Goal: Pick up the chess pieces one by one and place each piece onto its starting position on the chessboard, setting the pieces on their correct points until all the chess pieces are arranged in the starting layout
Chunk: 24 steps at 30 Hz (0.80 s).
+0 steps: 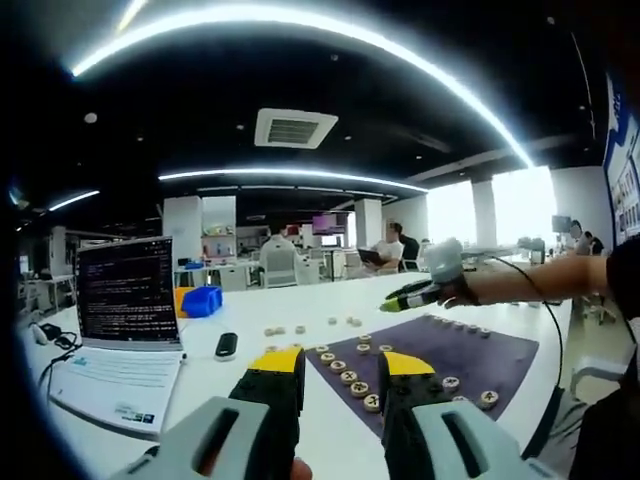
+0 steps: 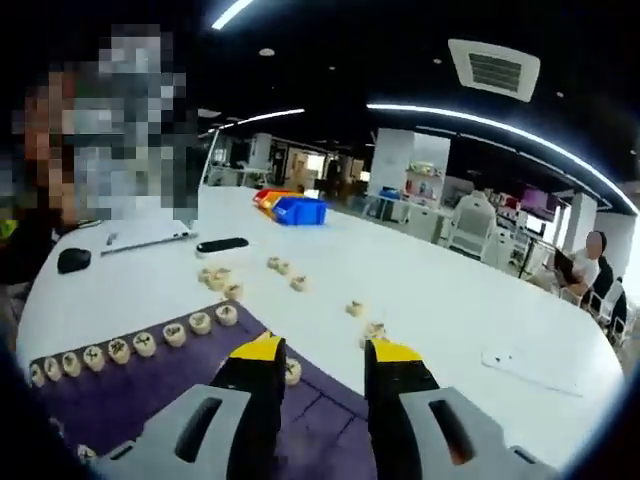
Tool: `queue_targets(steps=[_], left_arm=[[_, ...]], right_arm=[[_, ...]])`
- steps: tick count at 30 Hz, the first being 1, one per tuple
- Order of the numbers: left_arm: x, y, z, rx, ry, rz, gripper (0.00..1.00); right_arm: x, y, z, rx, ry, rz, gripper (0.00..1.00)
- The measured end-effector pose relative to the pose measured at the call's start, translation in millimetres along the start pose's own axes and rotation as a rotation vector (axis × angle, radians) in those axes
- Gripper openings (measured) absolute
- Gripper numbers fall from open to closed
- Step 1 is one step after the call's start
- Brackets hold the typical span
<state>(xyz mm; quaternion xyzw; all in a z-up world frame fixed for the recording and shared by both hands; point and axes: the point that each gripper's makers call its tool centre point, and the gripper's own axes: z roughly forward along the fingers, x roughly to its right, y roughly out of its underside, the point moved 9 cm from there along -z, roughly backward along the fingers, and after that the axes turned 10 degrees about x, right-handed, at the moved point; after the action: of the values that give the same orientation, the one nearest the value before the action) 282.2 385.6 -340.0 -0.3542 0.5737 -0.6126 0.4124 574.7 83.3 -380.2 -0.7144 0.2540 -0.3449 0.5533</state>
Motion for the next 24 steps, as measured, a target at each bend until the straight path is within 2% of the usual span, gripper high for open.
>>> queue_targets(steps=[4, 7, 8, 11, 14, 18, 24], left_arm=[[-3.4, 2.1, -1, -0.016, -0.019, 0.015, 0.31], [-10.9, 5.0, -3, -0.023, -0.04, 0.011, 0.31], [-12.8, 6.0, -3, -0.024, -0.047, 0.009, 0.31], [-22.9, 11.3, -4, -0.031, -0.091, -0.005, 0.31], [-29.2, 13.8, -5, -0.025, -0.11, -0.018, 0.31], [-31.3, 13.5, -5, -0.009, -0.107, -0.026, 0.31], [-35.8, 18.6, -1, -0.017, -0.121, -0.036, 0.31]], right_arm=[[-6, -1.5, 53, 0.022, -0.012, 0.076, 0.33], [-14, 7.3, 90, -0.026, -0.04, 0.041, 0.34], [-15, 8.2, 94, -0.028, -0.041, 0.022, 0.34], [-26, 19.8, 132, -0.057, -0.07, 0.06, 0.36], [-29, 25.1, 156, -0.045, -0.059, 0.153, 0.38], [-30, 32.4, 186, -0.057, -0.034, 0.158, 0.38], [-34, 38.3, 204, -0.085, -0.01, 0.161, 0.37]])
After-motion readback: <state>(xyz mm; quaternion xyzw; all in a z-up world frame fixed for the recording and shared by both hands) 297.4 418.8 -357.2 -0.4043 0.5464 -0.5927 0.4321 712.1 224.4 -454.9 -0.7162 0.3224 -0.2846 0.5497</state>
